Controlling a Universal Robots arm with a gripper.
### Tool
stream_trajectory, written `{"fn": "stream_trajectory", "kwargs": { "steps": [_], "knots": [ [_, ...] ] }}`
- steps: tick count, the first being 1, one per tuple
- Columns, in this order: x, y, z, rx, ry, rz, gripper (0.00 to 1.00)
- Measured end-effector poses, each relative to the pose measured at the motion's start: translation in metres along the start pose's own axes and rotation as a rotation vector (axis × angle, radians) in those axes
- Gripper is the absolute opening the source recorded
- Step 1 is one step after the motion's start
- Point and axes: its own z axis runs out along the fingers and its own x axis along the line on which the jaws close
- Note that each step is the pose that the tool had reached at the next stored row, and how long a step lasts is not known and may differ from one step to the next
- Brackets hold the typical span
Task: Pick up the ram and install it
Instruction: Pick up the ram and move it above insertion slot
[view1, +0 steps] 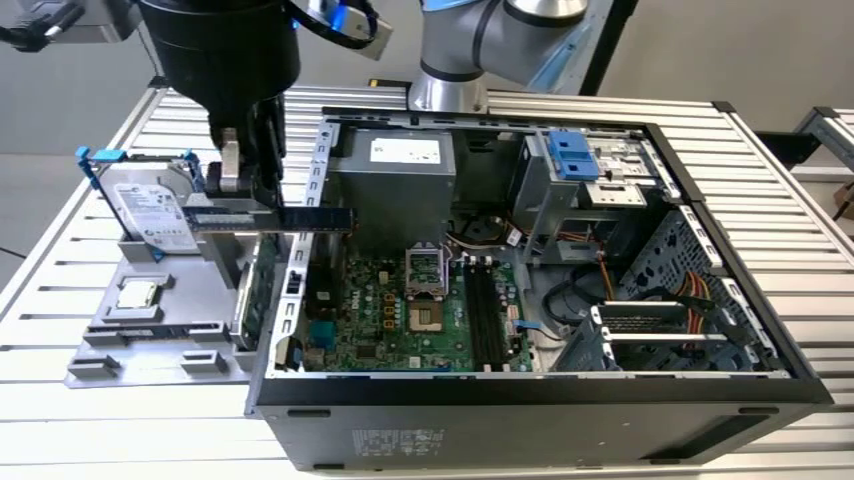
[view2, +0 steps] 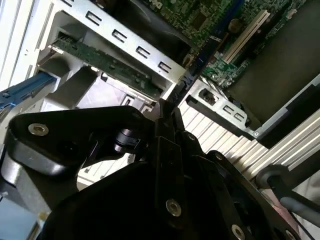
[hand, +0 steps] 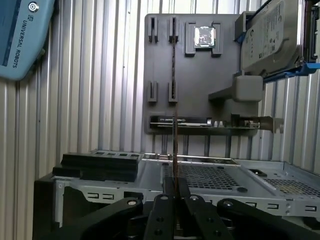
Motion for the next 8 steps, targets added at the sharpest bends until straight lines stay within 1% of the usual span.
{"fn": "stream_trajectory", "kwargs": {
  "steps": [8],
  "knots": [
    [0.0013, -0.0365, -0.0008, 0.0, -0.0001, 0.0, 0.0]
  ]
}}
